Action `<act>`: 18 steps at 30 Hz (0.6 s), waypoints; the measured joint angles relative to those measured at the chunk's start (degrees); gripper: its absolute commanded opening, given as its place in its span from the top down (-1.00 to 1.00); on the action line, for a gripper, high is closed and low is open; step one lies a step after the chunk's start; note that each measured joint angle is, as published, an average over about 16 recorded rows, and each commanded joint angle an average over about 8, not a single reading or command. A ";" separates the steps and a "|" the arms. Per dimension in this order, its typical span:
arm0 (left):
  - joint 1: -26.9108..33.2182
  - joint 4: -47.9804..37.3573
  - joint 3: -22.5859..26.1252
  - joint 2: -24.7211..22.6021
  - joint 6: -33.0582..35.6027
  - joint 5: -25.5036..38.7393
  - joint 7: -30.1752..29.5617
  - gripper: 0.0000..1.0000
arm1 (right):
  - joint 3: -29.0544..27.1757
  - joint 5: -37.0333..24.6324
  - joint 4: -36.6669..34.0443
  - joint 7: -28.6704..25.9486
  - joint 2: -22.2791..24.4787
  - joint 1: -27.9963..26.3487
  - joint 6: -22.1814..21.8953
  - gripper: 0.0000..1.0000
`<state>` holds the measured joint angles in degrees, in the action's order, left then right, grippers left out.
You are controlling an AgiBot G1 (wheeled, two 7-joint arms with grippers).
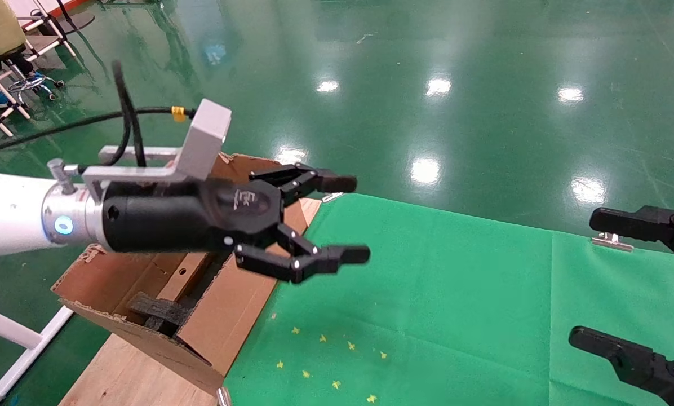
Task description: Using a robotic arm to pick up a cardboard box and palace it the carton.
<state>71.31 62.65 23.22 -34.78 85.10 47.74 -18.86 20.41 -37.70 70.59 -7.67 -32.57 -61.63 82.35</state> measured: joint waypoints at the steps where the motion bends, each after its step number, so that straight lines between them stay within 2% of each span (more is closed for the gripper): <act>1: -0.83 0.94 -0.62 -0.02 0.05 -0.50 0.69 -1.00 | 0.00 0.00 0.00 0.00 0.00 0.00 0.00 -1.00; 11: -8.14 9.12 -6.00 -0.20 0.52 -4.92 6.64 -1.00 | 0.00 0.00 0.00 0.00 0.00 0.00 0.00 -1.00; 18: -10.56 11.80 -7.79 -0.25 0.69 -6.44 8.44 -1.00 | 0.00 0.01 -0.01 0.00 0.00 0.01 -0.01 -1.00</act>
<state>60.76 74.45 15.42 -35.03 85.79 41.30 -10.43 20.41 -37.69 70.58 -7.66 -32.57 -61.62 82.34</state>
